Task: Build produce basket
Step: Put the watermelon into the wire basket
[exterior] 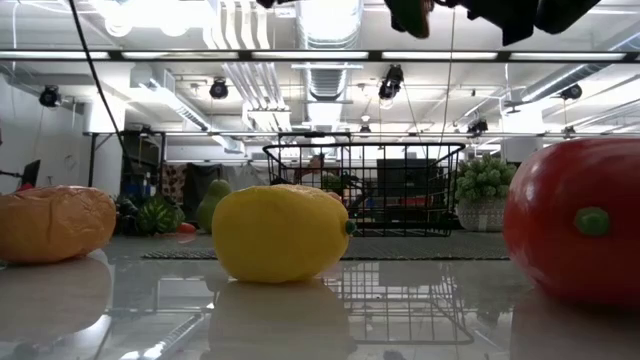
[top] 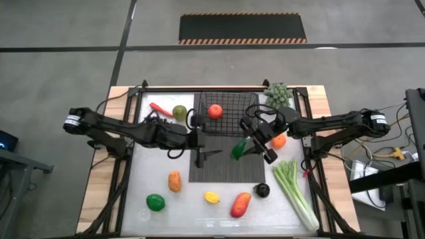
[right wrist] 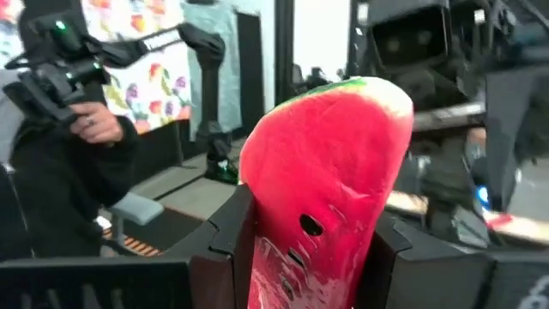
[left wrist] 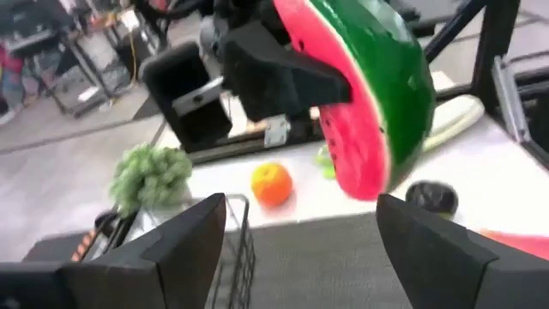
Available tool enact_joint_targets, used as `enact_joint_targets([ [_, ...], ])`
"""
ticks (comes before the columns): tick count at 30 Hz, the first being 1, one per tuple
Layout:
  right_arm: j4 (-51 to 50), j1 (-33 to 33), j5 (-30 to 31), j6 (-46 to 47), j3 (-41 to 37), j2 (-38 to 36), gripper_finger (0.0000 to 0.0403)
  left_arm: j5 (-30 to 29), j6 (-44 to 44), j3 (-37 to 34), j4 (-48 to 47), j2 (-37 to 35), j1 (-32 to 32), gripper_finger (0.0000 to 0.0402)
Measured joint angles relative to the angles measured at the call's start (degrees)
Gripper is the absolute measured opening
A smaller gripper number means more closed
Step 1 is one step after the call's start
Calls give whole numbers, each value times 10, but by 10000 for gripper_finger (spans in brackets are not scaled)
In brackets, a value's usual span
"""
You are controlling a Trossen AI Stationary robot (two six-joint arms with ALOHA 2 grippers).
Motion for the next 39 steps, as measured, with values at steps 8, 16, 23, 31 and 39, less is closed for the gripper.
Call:
enact_joint_targets([
  [8, -215, 0, 128, -29, 61, -7, 118, -34, -18, -25, -42, -34, 0, 283],
  [16, -502, -2, 405, -69, 177, 19, 118, -105, -69, -103, -25, -79, 0, 283],
  [23, -607, -33, 515, -80, 262, 87, 117, -122, -77, -160, 49, -120, 0, 283],
  [31, -651, -75, 486, -117, 338, 203, 117, -127, -77, -175, 67, -153, 0, 283],
  [39, -710, -116, 433, -125, 386, 292, 117, -127, -77, -176, 68, -154, 0, 283],
])
